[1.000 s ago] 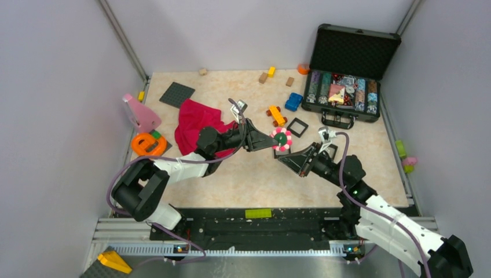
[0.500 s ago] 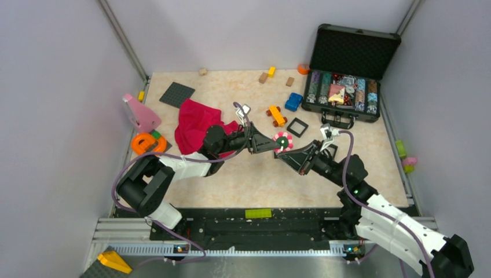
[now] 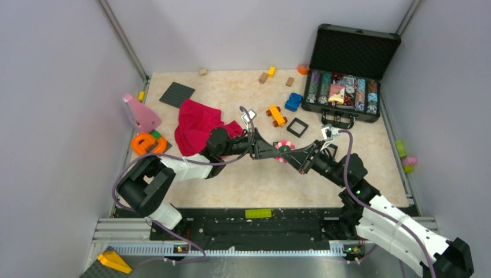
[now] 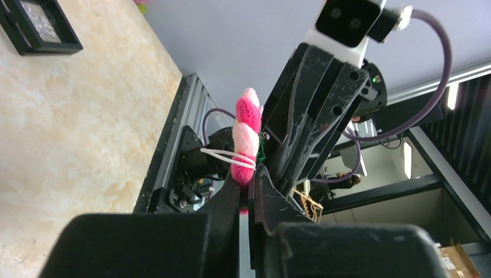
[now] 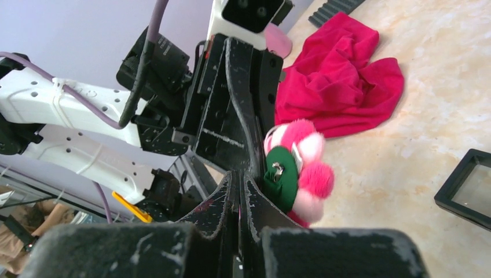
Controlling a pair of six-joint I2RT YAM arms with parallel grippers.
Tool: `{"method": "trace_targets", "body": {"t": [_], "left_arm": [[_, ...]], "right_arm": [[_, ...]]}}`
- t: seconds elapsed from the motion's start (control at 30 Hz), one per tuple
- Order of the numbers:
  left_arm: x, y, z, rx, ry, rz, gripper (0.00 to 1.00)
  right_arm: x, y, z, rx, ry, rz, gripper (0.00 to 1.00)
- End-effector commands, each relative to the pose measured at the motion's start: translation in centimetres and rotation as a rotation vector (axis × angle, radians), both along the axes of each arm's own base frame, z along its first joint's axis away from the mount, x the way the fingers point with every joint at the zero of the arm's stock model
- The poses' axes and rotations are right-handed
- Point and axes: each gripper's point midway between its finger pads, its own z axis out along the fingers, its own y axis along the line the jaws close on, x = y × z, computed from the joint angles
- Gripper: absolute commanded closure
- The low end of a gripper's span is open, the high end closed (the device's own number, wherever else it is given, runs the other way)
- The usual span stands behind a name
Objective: Remove the brooch from the garment
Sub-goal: Close the brooch.
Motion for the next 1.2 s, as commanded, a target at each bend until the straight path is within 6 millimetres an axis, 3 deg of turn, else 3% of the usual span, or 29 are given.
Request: {"method": "trace_targets", "body": {"t": [0.0,0.13,0.47,0.8,0.83,0.93,1.0,1.17], "left_arm": [[-1.5,0.2,-0.1,-0.005,-0.036,-0.048,1.00],[-1.7,0.2,-0.2,-0.004,-0.018,-0.066,1.00],[-1.4,0.1,0.1,-0.068,0.044,-0.084,1.00],[-0.8,0.5,0.4,-0.089,0.047,-0.067,1.00],[-0.8,0.5,0.4,-0.092,0.047,-0.068,1.00],[-1.3,0.6,1.0,-0.111,0.029,-0.090,1.00],[-1.5,0.8,1.4,-0.121,0.020,-0.103,1.00],[-1.8,1.1,1.8,-0.123,0.010,-0.099,1.00]], "right_arm": [[0.0,-0.1,2.6,0.018,-0.069,-0.012,1.00],[-0.5,0.1,2.9,-0.001,-0.091,0.020,0.99],[-2.2,0.0,4.4,-0.063,-0.163,0.090,0.63],[-2.9,-3.0,2.4,-0.205,-0.137,-0.001,0.67],[-2.8,-3.4,1.9,-0.222,-0.129,-0.023,0.64],[-2.5,-4.3,1.0,-0.244,-0.112,-0.069,0.40],[-2.5,-4.4,0.7,-0.240,-0.108,-0.078,0.30],[-2.3,-3.6,0.0,-0.239,-0.083,-0.045,0.25]]}}
